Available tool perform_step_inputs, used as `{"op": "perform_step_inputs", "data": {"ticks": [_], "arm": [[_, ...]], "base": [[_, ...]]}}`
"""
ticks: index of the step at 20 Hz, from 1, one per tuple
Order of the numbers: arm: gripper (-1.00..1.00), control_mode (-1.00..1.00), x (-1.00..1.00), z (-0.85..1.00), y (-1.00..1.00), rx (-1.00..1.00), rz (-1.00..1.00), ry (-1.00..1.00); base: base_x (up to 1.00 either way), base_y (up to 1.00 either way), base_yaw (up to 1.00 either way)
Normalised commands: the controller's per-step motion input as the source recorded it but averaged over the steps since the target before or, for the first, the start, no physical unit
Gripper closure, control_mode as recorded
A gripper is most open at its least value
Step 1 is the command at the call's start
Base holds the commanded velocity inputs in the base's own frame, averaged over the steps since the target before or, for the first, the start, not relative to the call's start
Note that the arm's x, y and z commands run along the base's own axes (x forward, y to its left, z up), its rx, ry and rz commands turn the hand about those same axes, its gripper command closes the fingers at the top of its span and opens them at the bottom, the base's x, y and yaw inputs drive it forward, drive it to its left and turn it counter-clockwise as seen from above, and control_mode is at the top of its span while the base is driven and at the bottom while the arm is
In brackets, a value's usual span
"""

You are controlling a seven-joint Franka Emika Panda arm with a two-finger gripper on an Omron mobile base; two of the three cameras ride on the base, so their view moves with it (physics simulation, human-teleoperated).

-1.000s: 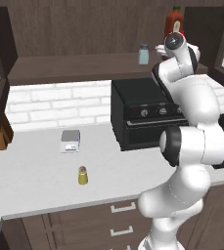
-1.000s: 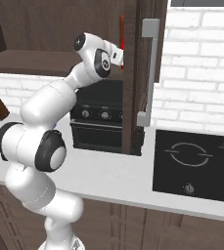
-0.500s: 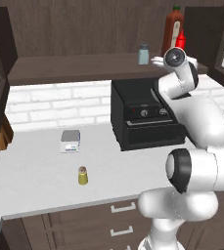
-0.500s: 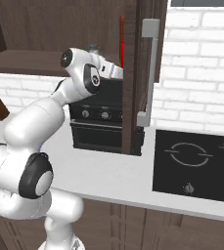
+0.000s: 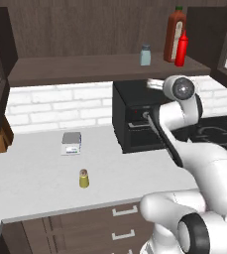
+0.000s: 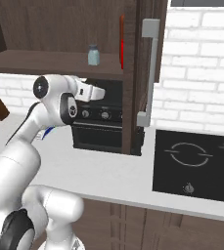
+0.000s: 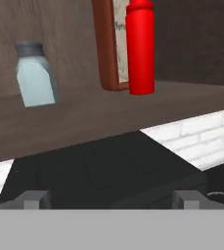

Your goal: Put the shaker and condiment bottle from the counter next to their counterparts in the cabinet.

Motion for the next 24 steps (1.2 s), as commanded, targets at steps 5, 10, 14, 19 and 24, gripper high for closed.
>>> {"op": "perform_step_inputs", "data": {"ticks": [5, 10, 14, 19, 24], "arm": [[-1.00, -1.00, -1.00, -0.68, 0.43, 0.00, 0.10, -0.05], [-1.00, -1.00, -0.97, -0.54, 0.51, 0.00, 0.06, -0.02], [-1.00, -1.00, -0.75, -0.49, 0.55, 0.00, 0.03, 0.00], [-1.00, -1.00, -0.30, -0.68, 0.79, 0.00, 0.00, 0.01], [-1.00, -1.00, -0.26, -0.99, 0.51, -0.01, 0.00, -0.05]], "base": [[0.00, 0.00, 0.00], [0.00, 0.00, 0.00], [0.00, 0.00, 0.00], [0.00, 0.00, 0.00], [0.00, 0.00, 0.00]]}}
